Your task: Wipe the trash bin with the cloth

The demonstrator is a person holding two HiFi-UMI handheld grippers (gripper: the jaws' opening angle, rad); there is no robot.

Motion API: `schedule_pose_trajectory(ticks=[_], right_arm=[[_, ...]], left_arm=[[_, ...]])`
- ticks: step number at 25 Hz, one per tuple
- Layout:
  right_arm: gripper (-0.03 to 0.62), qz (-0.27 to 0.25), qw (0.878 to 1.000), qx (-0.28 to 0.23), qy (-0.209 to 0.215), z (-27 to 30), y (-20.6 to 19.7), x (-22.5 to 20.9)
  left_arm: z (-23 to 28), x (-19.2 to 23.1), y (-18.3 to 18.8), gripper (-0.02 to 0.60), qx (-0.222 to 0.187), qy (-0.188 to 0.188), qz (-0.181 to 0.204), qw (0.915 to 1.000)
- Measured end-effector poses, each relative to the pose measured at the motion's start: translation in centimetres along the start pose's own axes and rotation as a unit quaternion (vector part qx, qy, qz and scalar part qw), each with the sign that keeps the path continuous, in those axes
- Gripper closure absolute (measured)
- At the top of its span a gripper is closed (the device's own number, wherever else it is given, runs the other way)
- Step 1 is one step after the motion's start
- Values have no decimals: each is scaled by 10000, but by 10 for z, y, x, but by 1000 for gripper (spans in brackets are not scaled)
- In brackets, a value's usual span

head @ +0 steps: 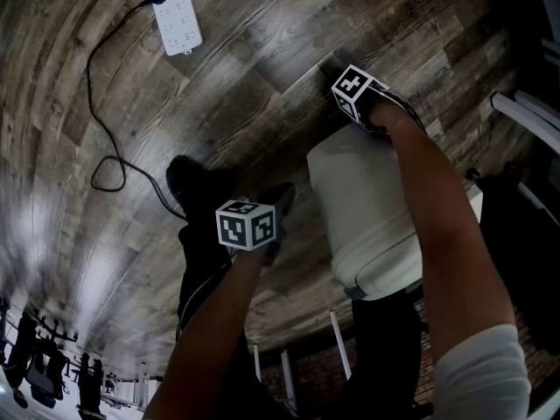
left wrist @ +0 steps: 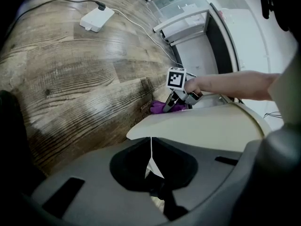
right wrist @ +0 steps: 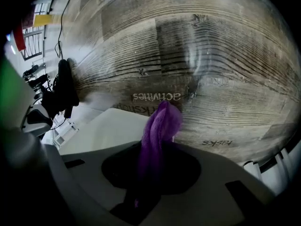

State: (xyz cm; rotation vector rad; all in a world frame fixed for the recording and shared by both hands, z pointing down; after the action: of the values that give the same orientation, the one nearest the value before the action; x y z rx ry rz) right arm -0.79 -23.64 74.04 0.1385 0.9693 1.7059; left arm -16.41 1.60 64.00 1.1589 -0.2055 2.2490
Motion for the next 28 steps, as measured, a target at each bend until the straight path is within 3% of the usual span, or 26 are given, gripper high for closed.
schedule_pose_trajectory(ticks=[12,28], right_arm=[[500,-162,9989,-107,423,2,25,55],[500,-378,9968,-195,677,19,52,136]], left_arm=[[-18,7,4,574,-98,-1,24,9999],[-37,17,1,574,-146,-36,12,9999]])
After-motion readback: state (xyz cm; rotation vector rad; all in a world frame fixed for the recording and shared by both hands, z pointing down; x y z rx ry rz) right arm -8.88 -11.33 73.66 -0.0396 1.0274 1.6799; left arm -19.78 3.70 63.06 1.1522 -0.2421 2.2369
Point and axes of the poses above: the fingertips, and each gripper's own axes: z forward along the fingers, x to its left, y out of its top, the point moved 8 cm from there along -z, backward along the fingers, and after that the axes turned 6 degrees about -z, right-handed, at the moved point
